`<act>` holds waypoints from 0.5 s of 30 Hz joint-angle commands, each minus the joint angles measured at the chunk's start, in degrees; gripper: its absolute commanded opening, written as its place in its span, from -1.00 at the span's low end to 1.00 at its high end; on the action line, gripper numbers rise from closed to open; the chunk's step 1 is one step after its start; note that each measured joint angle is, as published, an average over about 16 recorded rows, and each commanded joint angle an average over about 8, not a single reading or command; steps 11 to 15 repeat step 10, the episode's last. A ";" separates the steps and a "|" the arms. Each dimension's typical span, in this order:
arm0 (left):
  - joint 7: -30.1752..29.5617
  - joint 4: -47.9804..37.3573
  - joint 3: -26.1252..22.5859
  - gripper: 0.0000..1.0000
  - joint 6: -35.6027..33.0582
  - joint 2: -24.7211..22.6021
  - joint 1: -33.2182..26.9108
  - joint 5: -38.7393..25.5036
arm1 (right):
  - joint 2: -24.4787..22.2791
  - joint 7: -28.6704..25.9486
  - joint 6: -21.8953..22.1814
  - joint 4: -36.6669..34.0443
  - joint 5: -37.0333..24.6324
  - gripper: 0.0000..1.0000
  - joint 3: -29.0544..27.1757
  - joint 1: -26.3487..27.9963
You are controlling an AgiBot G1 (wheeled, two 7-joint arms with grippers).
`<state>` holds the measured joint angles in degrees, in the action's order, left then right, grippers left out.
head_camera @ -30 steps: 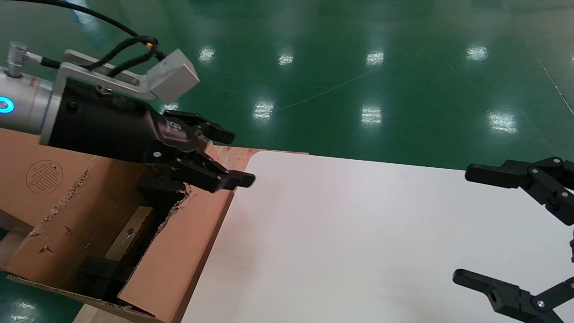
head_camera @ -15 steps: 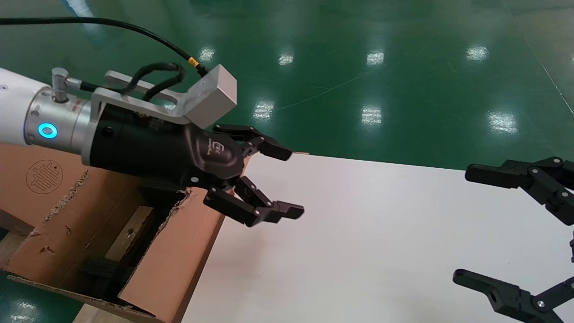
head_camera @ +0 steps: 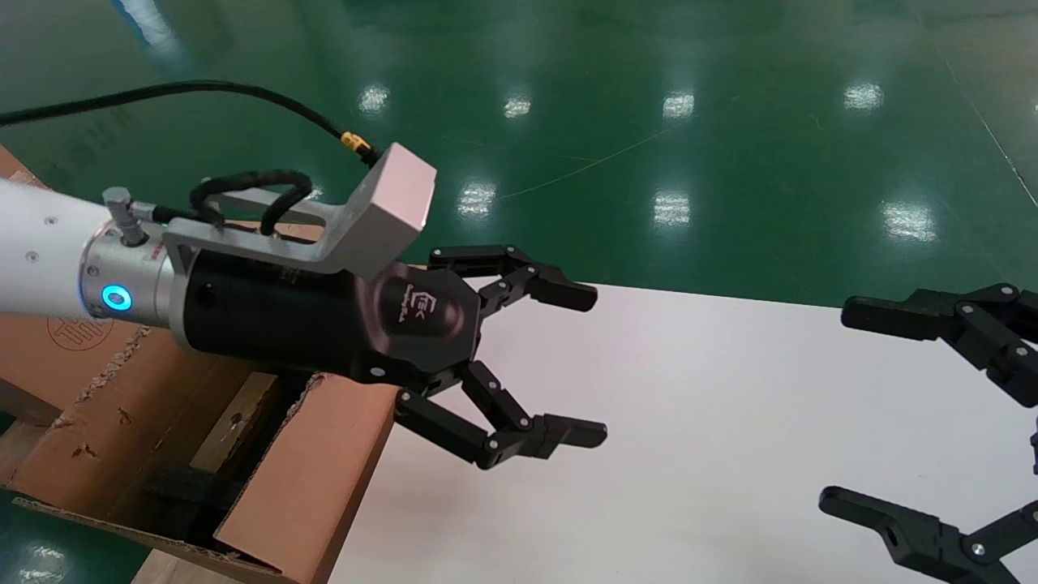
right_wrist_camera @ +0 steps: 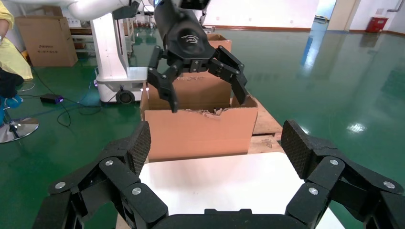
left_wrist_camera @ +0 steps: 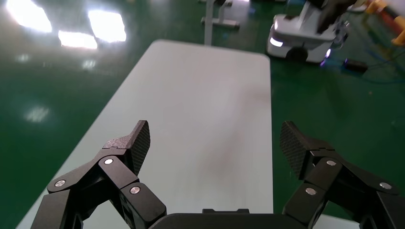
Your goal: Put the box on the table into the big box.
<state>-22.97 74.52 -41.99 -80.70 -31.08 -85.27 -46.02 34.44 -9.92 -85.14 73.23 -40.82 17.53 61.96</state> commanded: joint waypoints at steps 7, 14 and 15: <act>6.30 -0.49 13.40 1.00 -2.58 -2.03 12.23 2.15 | -0.01 0.01 0.01 0.00 0.01 1.00 0.02 0.00; 7.47 -0.58 15.88 1.00 -3.06 -2.41 14.50 2.54 | -0.01 0.01 0.01 0.00 0.02 1.00 0.02 0.01; 7.47 -0.58 15.88 1.00 -3.06 -2.41 14.50 2.54 | -0.01 0.01 0.01 0.00 0.02 1.00 0.02 0.01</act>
